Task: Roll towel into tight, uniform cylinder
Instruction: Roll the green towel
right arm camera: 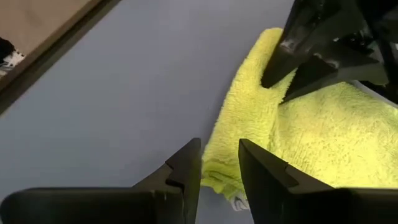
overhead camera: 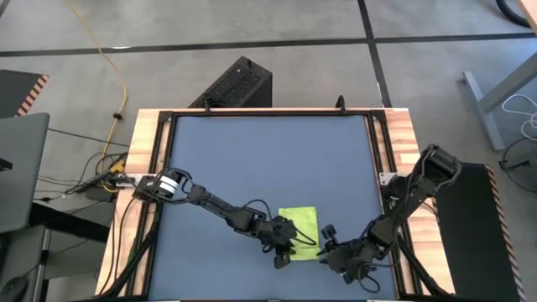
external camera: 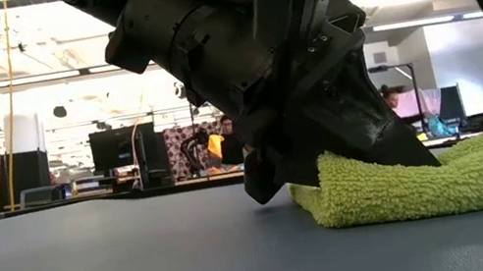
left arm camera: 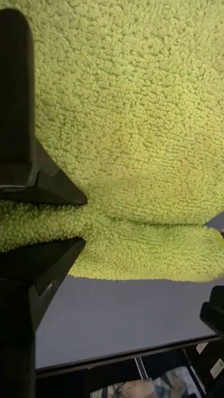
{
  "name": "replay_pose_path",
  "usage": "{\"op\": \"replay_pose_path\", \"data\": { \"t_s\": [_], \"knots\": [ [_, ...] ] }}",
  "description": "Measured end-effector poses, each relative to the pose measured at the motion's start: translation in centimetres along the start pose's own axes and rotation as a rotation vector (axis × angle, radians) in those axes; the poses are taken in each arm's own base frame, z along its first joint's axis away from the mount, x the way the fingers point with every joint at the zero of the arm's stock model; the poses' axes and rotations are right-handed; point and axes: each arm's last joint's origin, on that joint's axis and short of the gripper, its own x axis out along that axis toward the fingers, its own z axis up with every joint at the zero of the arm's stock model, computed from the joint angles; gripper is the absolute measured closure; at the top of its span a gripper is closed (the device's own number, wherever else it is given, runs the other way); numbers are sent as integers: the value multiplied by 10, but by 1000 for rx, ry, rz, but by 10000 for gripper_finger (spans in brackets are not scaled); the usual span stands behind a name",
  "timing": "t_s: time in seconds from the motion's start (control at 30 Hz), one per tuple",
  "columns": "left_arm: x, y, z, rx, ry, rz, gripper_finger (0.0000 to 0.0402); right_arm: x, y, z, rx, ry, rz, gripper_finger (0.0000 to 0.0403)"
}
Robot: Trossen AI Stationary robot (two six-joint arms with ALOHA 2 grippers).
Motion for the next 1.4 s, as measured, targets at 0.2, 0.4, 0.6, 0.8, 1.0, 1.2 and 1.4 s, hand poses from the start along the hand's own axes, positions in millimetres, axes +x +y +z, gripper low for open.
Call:
{"op": "replay_pose_path", "data": {
  "t_s": [0.2,0.4,0.6,0.8,1.0,1.2,1.4],
  "knots": [
    [0,0,0,-4,2,-3,315,18,0,-8,7,50,13,268],
    [0,0,0,-13,12,-17,315,34,5,-15,60,60,-1,268],
    [0,0,0,-16,26,-35,315,34,4,-17,70,69,-32,268],
    [0,0,0,-21,35,-47,315,26,-1,-17,96,86,-87,268],
    [0,-1,0,-21,38,-52,315,30,-1,-22,137,128,-82,269],
    [0,0,0,-22,39,-54,315,33,0,-24,206,150,-54,311],
    [-1,5,4,-35,52,-75,315,32,-1,-23,291,171,6,384]
  ]
}}
